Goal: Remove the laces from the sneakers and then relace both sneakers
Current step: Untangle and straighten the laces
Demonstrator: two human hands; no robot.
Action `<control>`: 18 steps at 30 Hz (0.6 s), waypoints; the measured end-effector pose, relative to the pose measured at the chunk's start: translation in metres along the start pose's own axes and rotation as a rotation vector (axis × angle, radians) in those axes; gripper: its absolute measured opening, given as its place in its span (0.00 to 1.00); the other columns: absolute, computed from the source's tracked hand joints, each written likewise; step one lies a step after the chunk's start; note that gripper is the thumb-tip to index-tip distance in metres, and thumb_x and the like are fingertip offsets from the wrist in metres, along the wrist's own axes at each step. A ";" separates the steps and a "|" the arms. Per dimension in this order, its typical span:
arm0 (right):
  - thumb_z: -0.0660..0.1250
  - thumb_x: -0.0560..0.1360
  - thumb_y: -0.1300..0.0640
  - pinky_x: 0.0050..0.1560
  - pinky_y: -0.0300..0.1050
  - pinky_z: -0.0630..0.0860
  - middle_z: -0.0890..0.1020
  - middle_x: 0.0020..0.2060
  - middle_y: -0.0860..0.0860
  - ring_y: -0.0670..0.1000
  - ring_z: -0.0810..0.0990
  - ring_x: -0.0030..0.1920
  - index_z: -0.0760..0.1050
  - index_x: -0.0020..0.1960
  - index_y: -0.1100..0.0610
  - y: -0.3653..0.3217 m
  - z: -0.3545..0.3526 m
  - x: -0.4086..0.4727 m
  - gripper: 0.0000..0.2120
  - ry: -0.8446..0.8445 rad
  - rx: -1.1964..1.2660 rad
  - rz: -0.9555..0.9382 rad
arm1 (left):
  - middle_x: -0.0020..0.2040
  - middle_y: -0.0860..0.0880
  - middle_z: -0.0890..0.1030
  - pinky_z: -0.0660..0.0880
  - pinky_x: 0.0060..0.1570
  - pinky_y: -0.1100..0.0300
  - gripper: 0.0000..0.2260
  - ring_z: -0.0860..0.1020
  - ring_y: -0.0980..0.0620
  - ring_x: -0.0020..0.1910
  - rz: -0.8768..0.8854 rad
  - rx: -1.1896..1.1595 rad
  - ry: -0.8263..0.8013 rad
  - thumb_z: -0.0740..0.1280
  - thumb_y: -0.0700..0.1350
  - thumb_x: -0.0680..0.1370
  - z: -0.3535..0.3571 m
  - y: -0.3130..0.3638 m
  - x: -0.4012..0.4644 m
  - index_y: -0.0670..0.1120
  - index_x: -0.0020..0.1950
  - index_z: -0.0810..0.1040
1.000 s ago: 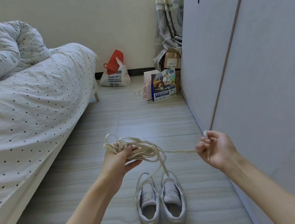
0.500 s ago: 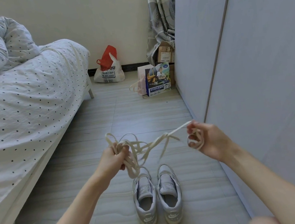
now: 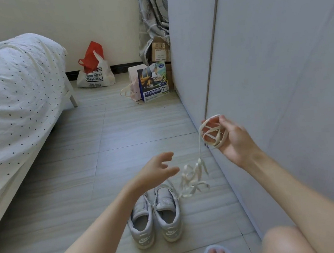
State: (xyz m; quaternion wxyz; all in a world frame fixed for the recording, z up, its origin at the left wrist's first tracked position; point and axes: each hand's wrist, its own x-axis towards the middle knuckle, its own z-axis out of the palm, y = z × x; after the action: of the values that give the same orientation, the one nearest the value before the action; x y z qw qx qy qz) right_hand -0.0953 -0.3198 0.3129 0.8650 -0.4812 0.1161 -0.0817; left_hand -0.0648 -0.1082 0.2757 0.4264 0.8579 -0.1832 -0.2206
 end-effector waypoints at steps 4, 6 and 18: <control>0.57 0.81 0.57 0.47 0.46 0.78 0.83 0.50 0.59 0.53 0.82 0.47 0.76 0.51 0.62 0.008 0.001 -0.006 0.12 -0.168 -0.302 0.080 | 0.68 0.51 0.71 0.69 0.57 0.63 0.21 0.73 0.53 0.63 0.065 0.082 0.116 0.64 0.45 0.78 0.013 0.004 0.007 0.47 0.71 0.66; 0.57 0.81 0.57 0.49 0.46 0.78 0.82 0.51 0.59 0.53 0.82 0.47 0.77 0.52 0.63 0.009 0.003 -0.009 0.12 -0.234 -0.382 0.093 | 0.67 0.50 0.73 0.71 0.58 0.62 0.20 0.74 0.53 0.62 0.074 0.039 0.107 0.64 0.43 0.78 0.017 0.007 0.008 0.45 0.70 0.68; 0.54 0.81 0.55 0.45 0.45 0.80 0.82 0.38 0.55 0.53 0.83 0.41 0.74 0.44 0.59 -0.013 0.012 -0.009 0.14 -0.158 0.213 0.115 | 0.47 0.46 0.83 0.73 0.45 0.65 0.02 0.79 0.56 0.44 0.080 -0.216 -0.072 0.64 0.43 0.79 0.037 0.029 0.010 0.45 0.48 0.75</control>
State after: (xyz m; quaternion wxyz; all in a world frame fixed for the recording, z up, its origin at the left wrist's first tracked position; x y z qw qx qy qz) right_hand -0.1010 -0.3147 0.3306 0.9209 -0.3841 0.0656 -0.0057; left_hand -0.0794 -0.1538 0.2771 0.5181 0.7904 -0.2077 -0.2524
